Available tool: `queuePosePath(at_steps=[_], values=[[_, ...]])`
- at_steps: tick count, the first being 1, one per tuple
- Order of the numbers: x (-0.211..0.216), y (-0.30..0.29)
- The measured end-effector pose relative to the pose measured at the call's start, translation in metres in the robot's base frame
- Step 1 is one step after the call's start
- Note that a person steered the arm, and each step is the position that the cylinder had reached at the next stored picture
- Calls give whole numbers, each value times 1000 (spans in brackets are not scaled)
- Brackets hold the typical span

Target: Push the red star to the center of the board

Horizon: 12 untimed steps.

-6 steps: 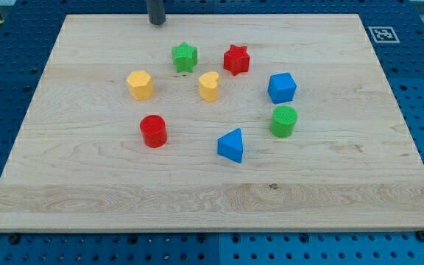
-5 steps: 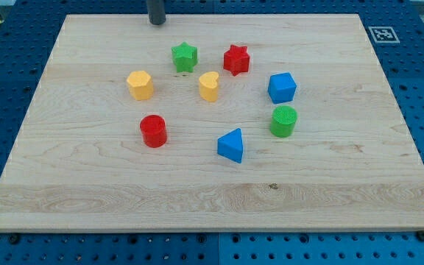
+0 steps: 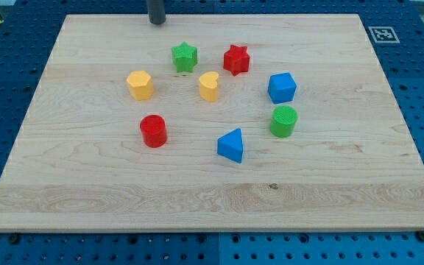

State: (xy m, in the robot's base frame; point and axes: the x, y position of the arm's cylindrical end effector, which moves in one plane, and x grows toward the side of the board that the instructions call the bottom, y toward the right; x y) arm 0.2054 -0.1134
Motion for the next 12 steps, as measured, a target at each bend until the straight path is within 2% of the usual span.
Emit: queuePosePath(at_steps=[11, 12], values=[[2, 0], [2, 14]])
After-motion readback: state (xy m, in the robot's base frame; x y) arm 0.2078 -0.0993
